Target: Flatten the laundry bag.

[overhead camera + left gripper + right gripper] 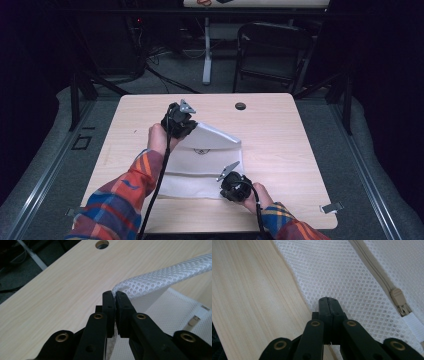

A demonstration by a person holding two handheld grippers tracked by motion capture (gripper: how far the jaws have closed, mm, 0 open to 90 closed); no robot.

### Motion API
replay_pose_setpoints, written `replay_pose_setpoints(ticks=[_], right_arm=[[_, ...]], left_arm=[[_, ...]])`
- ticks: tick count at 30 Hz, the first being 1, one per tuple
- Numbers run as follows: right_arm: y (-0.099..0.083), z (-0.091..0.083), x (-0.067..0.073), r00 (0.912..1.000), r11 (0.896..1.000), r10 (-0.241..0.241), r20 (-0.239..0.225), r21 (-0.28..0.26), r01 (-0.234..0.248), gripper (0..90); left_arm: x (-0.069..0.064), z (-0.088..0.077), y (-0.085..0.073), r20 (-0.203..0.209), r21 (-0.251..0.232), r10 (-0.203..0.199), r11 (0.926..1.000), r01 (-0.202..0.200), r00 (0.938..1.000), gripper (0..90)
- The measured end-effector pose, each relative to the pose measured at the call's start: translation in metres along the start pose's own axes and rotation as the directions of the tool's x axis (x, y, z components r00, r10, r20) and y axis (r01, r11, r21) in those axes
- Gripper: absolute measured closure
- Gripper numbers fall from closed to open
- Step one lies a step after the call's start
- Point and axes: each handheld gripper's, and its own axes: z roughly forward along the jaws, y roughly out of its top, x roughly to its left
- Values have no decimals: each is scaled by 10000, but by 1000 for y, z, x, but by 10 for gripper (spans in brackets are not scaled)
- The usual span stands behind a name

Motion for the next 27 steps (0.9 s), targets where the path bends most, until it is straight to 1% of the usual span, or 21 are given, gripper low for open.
replay_pose_setpoints(ticks=[1, 3, 4, 6, 7, 8, 12, 14, 15, 16, 17, 18, 19, 22, 23, 24, 25, 27], right_arm=[[0, 0, 0, 10000, 10000, -30, -14, -36, 30, 900], [0, 0, -1, 10000, 10000, -59, -57, -8, 59, 900], [0, 0, -1, 10000, 10000, -65, 16, -19, 65, 900], [0, 0, -1, 10000, 10000, -54, 2, -16, 54, 900], [0, 0, -2, 10000, 10000, -74, -25, -14, 74, 900], [0, 0, -2, 10000, 10000, -45, 0, -21, 45, 900], [0, 0, -2, 10000, 10000, 36, -79, -44, -36, 900], [0, 0, -1, 9998, 10000, 34, -191, -8, -34, 900], [-1, 0, -1, 9996, 10000, 7, -291, 56, -6, 900], [-2, 0, 0, 9989, 10000, 99, -463, -5, -99, 900], [-2, -1, -1, 9986, 9999, 24, -526, 129, -17, 900], [-2, -2, -1, 9985, 9997, -35, -546, 254, 49, 900], [-2, -3, -2, 9983, 9993, -71, -584, 370, 93, 900], [-3, -3, -4, 9972, 9995, 148, -730, 303, -126, 900], [-3, -3, -4, 9970, 9994, 112, -772, 346, -85, 900], [-3, -3, -4, 9970, 9994, 112, -772, 346, -85, 900], [-3, -2, -3, 9973, 9995, 170, -715, 280, -150, 900], [-3, -2, -3, 9973, 9995, 166, -709, 288, -146, 900]], left_arm=[[2, 2, 2, -65, -41, -80, 10000, 80, 9999, 864], [4, 6, 5, -183, -96, -93, 9999, 92, 9998, 864], [4, 8, 6, -245, -52, -88, 9999, 87, 9997, 863], [5, 10, 8, -302, -76, -105, 9999, 103, 9995, 862], [7, 13, 10, -382, 2, -135, 9999, 135, 9992, 862], [8, 15, 12, -494, -7, -172, 9999, 172, 9986, 862], [14, 23, 17, -626, 72, -387, 9992, 392, 9973, 861], [15, 25, 19, -668, 129, -413, 9990, 423, 9969, 860], [15, 25, 19, -668, 129, -413, 9990, 423, 9969, 860], [15, 26, 20, -698, 111, -418, 9990, 427, 9967, 860], [15, 29, 21, -775, 120, -453, 9989, 463, 9960, 859], [17, 29, 21, -747, 168, -478, 9986, 492, 9961, 859], [18, 31, 21, -762, 143, -552, 9983, 564, 9956, 857], [21, 36, 22, -847, 191, -756, 9968, 774, 9935, 840], [23, 38, 23, -976, 138, -850, 9961, 867, 9916, 819], [23, 38, 23, -976, 138, -850, 9961, 867, 9916, 807], [28, 41, 25, -942, 183, -1028, 9943, 1049, 9902, 804], [30, 43, 26, -1014, 220, -1056, 9939, 1083, 9892, 793]])
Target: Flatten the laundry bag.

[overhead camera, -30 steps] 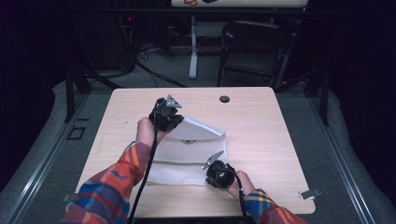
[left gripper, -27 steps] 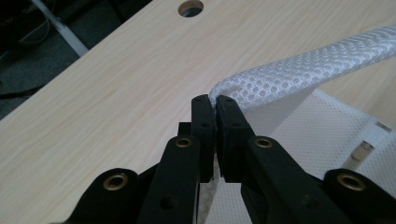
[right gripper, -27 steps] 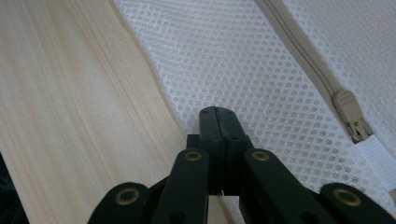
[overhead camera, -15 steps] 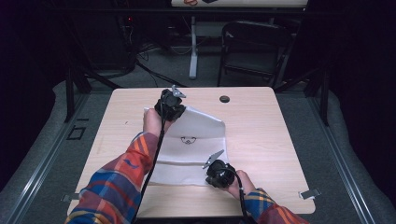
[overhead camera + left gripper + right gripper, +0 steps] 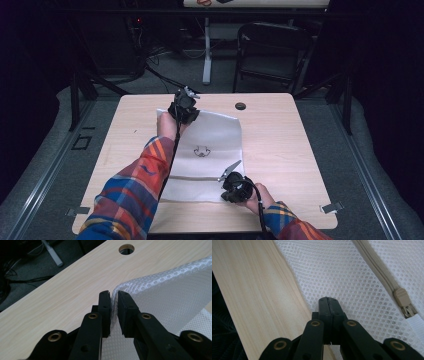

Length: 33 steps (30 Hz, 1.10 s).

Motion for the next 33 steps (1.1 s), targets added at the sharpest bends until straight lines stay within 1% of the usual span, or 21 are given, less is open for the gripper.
replay_pose_setpoints(ticks=[1, 2, 3, 4, 5, 6, 7, 8, 9, 13, 15, 18, 20, 21, 23, 24, 25, 26, 29, 30, 33], right_arm=[[0, 0, 0, 10000, 10000, -7, 4, -9, 7, 900], [0, 0, 0, 10000, 10000, -12, 10, 3, 12, 900], [0, 0, 0, 10000, 10000, -12, 10, 3, 12, 900], [0, 0, 0, 10000, 10000, -11, 15, 13, 11, 900], [0, 0, 0, 10000, 10000, -3, 5, 34, 3, 900], [0, 0, 0, 10000, 10000, 15, -24, 33, -15, 900], [0, 0, 0, 10000, 10000, 5, 32, 41, -5, 900], [0, 0, 0, 10000, 10000, 5, 32, 41, -5, 900], [0, 0, -1, 10000, 10000, 2, 18, 58, -2, 900], [0, 0, -1, 10000, 10000, 69, -60, 20, -69, 900], [1, 0, -1, 10000, 10000, 52, -51, 52, -52, 900], [1, 0, -1, 10000, 10000, 52, 1, 64, -52, 900], [1, 0, -1, 10000, 10000, 42, 17, 79, -43, 900], [1, 1, 0, 9998, 9998, 179, -108, -63, -179, 900], [1, 0, -1, 10000, 10000, 65, -63, 73, -65, 900], [0, 1, -2, 9996, 9998, 195, -190, -57, -196, 900], [0, 0, -3, 9997, 9999, 171, -195, -19, -171, 900], [0, 0, -4, 9998, 9999, 71, -172, 93, -70, 900], [0, 0, -4, 9995, 9999, 126, -278, 44, -125, 900], [0, 0, -4, 9995, 9999, 126, -278, 44, -125, 900], [2, 0, -2, 9999, 10000, 14, -129, 81, -13, 894]], left_arm=[[2, 1, 1, -40, -14, -131, 9999, 131, 9999, 786], [6, 3, 1, -167, -9, -348, 9994, 348, 9993, 705], [6, 3, 1, -167, -9, -348, 9994, 348, 9993, 667], [8, 4, 1, -106, -19, -459, 9989, 459, 9989, 667], [10, 5, 1, -138, -72, -612, 9981, 611, 9980, 626], [12, 6, 0, -186, -135, -874, 9961, 871, 9960, 467], [13, 6, -1, -193, -164, -959, 9953, 956, 9952, 417], [13, 6, -1, -193, -164, -959, 9953, 956, 9952, 362], [13, 6, -1, -341, -211, -1045, 9944, 1038, 9939, 298], [13, 2, -1, -374, -249, -945, 9953, 936, 9948, 160], [13, 0, 0, -471, -255, -829, 9963, 818, 9954, 148], [13, -1, 0, -364, -184, -745, 9971, 739, 9966, 123], [12, -2, -2, -173, -65, -731, 9973, 730, 9972, 121], [11, -2, -4, -43, -21, -708, 9975, 708, 9975, 118], [8, -1, -8, 146, 144, -647, 9978, 645, 9978, 113], [4, -2, -14, 493, 299, -633, 9976, 619, 9968, 103], [1, -2, -19, 675, 329, -602, 9978, 581, 9959, 99], [-2, -2, -23, 756, 441, -504, 9979, 471, 9959, 98], [-10, -1, -38, 1000, 668, -303, 9975, 237, 9945, 93], [-10, -1, -38, 1000, 668, -303, 9975, 237, 9945, 92], [-17, -2, -58, 1398, 871, -265, 9961, 144, 9898, 86]])
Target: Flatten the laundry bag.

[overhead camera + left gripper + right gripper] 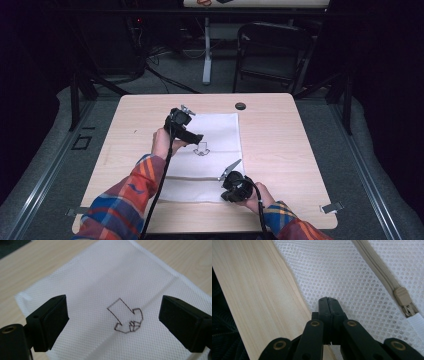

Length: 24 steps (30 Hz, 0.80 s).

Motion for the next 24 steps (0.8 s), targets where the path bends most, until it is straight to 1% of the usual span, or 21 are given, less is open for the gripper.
replay_pose_setpoints(ticks=[1, 2, 3, 4, 5, 7, 8, 9, 10, 11, 12, 13, 14, 15, 17, 19, 20, 21, 22, 23, 24], right_arm=[[0, 0, 0, 10000, 10000, -27, -1, 16, 27, 847], [1, 0, 1, 10000, 10000, -65, -30, 8, 65, 833], [1, 0, 2, 10000, 10000, -31, -50, -24, 31, 813], [2, 0, 3, 9999, 9999, -144, -1, 52, 144, 785], [2, 0, 3, 9998, 9998, -197, 34, 81, 197, 750], [2, -2, 4, 9993, 9993, -375, 32, 93, 375, 718], [3, -2, 5, 9989, 9988, -469, -10, 124, 469, 697], [3, -3, 6, 9987, 9987, -504, 99, 104, 502, 676], [3, -4, 6, 9986, 9986, -533, 63, 50, 533, 657], [2, -5, 6, 9983, 9983, -579, 76, -27, 580, 624], [2, -7, 6, 9984, 9985, -545, 180, 35, 544, 589], [2, -8, 6, 9986, 9987, -499, 168, -71, 500, 550], [2, -10, 5, 9987, 9989, -456, 212, -71, 458, 503], [1, -13, 4, 9988, 9993, -372, 308, 3, 372, 460], [0, -20, 0, 9992, 9996, -253, 296, 134, 249, 371], [-2, -29, -3, 9989, 10000, -57, 465, 21, 56, 289], [-2, -29, -3, 9989, 10000, -57, 465, 21, 56, 289], [-3, -33, -5, 9983, 10000, 7, 577, 11, -7, 230], [-7, -38, -9, 9972, 9993, 314, 673, -245, -298, 153], [-8, -41, -12, 9960, 9991, 398, 796, -203, -383, 145], [-10, -43, -14, 9955, 9985, 501, 807, -282, -480, 137]], left_arm=[[-1, 0, -5, 140, 25, -5, 10000, 4, 9999, 86], [-2, 0, -9, 235, 132, -3, 9999, 0, 9997, 87], [-3, -1, -14, 328, 119, 3, 9999, -7, 9995, 86], [-3, -1, -14, 328, 119, 3, 9999, -7, 9995, 87], [-6, -3, -22, 449, 97, -28, 10000, 23, 9990, 88], [-8, -4, -30, 661, 140, -56, 9999, 47, 9978, 92], [-9, -4, -34, 716, 206, 29, 9998, -44, 9974, 94], [-11, -5, -37, 797, 285, 63, 9996, -86, 9968, 95], [-12, -5, -41, 856, 237, 6, 9997, -27, 9963, 95], [-13, -5, -43, 882, 359, 73, 9993, -105, 9961, 95], [-14, -5, -44, 904, 440, 168, 9988, -208, 9958, 95], [-15, -6, -45, 880, 469, 240, 9985, -282, 9958, 95], [-15, -7, -45, 974, 479, 268, 9984, -316, 9949, 95], [-16, -9, -46, 950, 402, 273, 9987, -312, 9951, 92], [-20, -10, -47, 1024, 374, 339, 9986, -379, 9942, 89], [-22, -10, -49, 1213, 421, 480, 9977, -534, 9915, 84], [-22, -10, -49, 1213, 421, 480, 9977, -534, 9915, 83], [-24, -9, -49, 1271, 406, 495, 9977, -550, 9907, 83], [-26, -9, -49, 1324, 403, 511, 9976, -569, 9899, 77], [-27, -9, -49, 1407, 441, 595, 9968, -663, 9883, 76], [-31, -8, -50, 1388, 409, 707, 9962, -770, 9878, 76]])
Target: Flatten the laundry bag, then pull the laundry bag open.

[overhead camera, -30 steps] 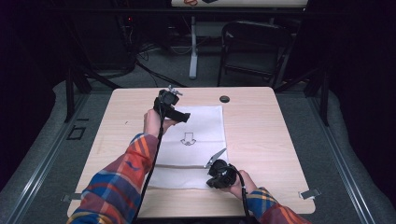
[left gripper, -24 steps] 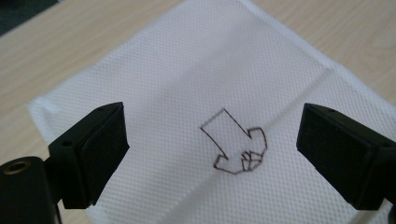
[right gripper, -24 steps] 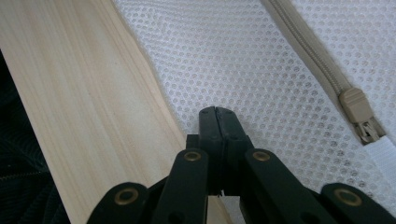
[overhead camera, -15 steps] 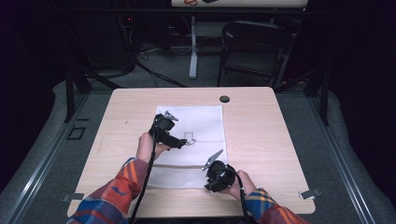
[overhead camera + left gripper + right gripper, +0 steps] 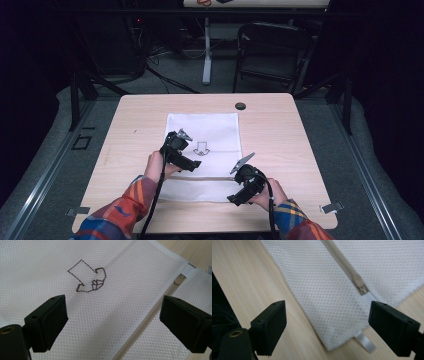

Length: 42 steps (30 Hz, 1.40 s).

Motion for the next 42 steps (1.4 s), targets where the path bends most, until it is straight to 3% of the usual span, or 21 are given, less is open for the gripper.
replay_pose_setpoints(ticks=[7, 16, 25, 28, 29, 32, 33, 35, 38, 42], right_arm=[[-10, -11, -15, 9988, 9988, 452, 204, -218, -448, 127], [-10, -12, -23, 9971, 9981, 587, 486, -213, -577, 167], [-10, -8, -33, 9931, 9934, 978, 652, -662, -935, 211], [-12, -9, -38, 9880, 9874, 1298, 831, -1018, -1212, 361], [-12, -9, -38, 9880, 9874, 1298, 831, -1018, -1212, 361], [-11, -6, -40, 9869, 9858, 1388, 828, -1064, -1298, 509], [-11, -6, -40, 9869, 9858, 1388, 828, -1064, -1298, 509], [-9, 0, -42, 9877, 9862, 1289, 883, -1154, -1184, 635], [-6, 7, -42, 9872, 9870, 1288, 945, -1084, -1185, 739], [-4, 14, -42, 9898, 9898, 1159, 831, -929, -1081, 801]], left_arm=[[-11, 5, 0, 92, -17, 395, 9992, -395, 9992, 75], [-12, 11, -4, 269, 39, 370, 9993, -371, 9990, 76], [-15, 16, -3, 509, -24, 485, 9988, -485, 9975, 83], [-20, 20, -2, 558, -148, 606, 9981, -598, 9966, 113], [-20, 20, -2, 558, -148, 606, 9981, -598, 9966, 133], [-27, 25, 2, 794, -263, 900, 9958, -882, 9928, 162], [-27, 25, 2, 794, -263, 900, 9958, -882, 9928, 172], [-32, 31, 4, 1037, -354, 1082, 9938, -1051, 9887, 187], [-37, 37, 6, 1331, -355, 1368, 9905, -1332, 9816, 230], [-41, 42, 9, 1421, -382, 1579, 9873, -1540, 9772, 251]])
